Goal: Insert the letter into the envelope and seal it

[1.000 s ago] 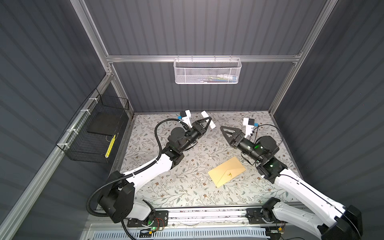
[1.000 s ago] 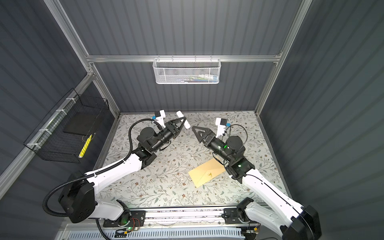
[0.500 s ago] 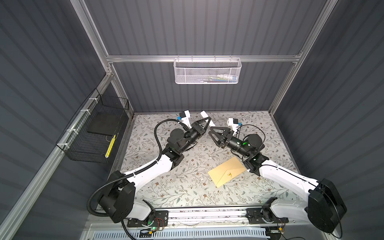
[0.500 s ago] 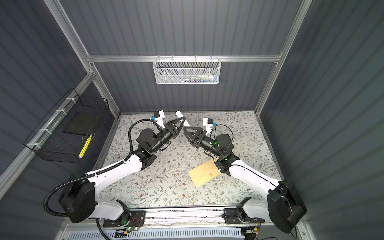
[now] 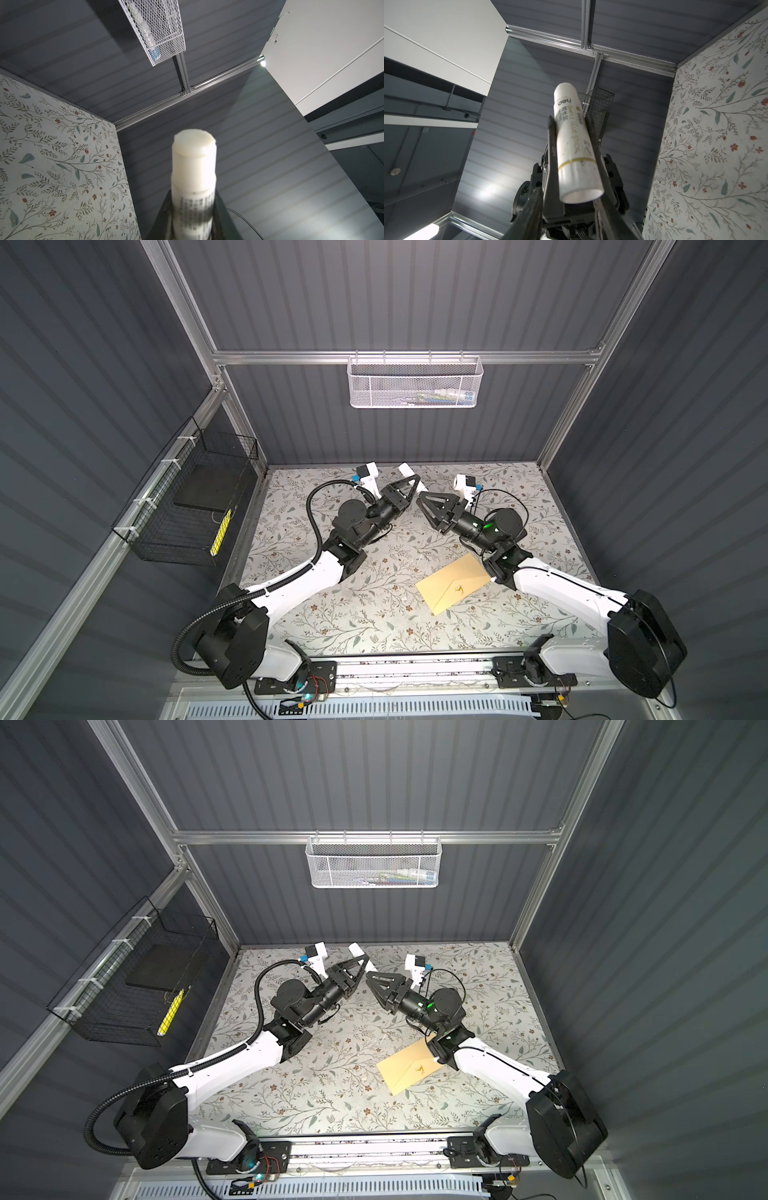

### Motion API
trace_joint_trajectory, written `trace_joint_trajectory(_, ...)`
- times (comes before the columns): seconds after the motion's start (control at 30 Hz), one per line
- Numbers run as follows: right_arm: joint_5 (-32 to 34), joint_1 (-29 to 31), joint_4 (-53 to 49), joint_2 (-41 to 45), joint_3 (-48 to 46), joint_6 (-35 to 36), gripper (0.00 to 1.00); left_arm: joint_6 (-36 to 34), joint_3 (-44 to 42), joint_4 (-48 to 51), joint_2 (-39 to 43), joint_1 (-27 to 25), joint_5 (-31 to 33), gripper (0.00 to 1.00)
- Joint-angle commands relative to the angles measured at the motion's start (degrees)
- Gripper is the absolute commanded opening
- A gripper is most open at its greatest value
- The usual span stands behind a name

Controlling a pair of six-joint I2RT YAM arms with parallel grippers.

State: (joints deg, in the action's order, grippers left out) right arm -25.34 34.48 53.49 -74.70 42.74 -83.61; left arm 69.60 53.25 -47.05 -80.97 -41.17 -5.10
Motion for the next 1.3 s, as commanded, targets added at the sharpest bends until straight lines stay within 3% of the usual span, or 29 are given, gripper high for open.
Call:
trace_joint_trajectory(0.0, 1.18, -0.59, 3.40, -0.18, -0.76, 0.04, 0.40, -0.61, -0.78, -2.15, 0.99, 0.41, 0.18, 0.00)
trace_joint_trajectory(0.63, -0.06, -1.86, 1.96, -1.02, 0.92, 0.90, 0.39, -0.42, -0.88, -1.78, 0.77, 0.39, -0.42, 0.00)
trace_joint_trajectory(0.93, -0.83, -1.83, 0.09, -0.86, 1.82, 3.08, 0.20, -0.43, -1.13, -0.96, 0.90, 0.37, -0.52, 0.00)
trace_joint_trajectory(1.1, -0.85, -1.60, -11.53, 2.89, 2.99, 12.92, 0.17, -0.87, -0.56, 2.57, 1.26, 0.39, -0.87, 0.00)
trace_joint_trajectory(1.2, 3.80, 0.28, -25.97, 7.31, 4.52, 26.01, 0.16, -0.70, -0.09, 4.77, 1.16, 0.30, -1.31, 0.00)
trace_joint_trajectory(1.27, 11.40, 3.19, -37.86, 9.45, 6.72, 37.28, 0.16, -0.37, -0.51, 5.07, 1.17, 0.39, -1.07, 0.00)
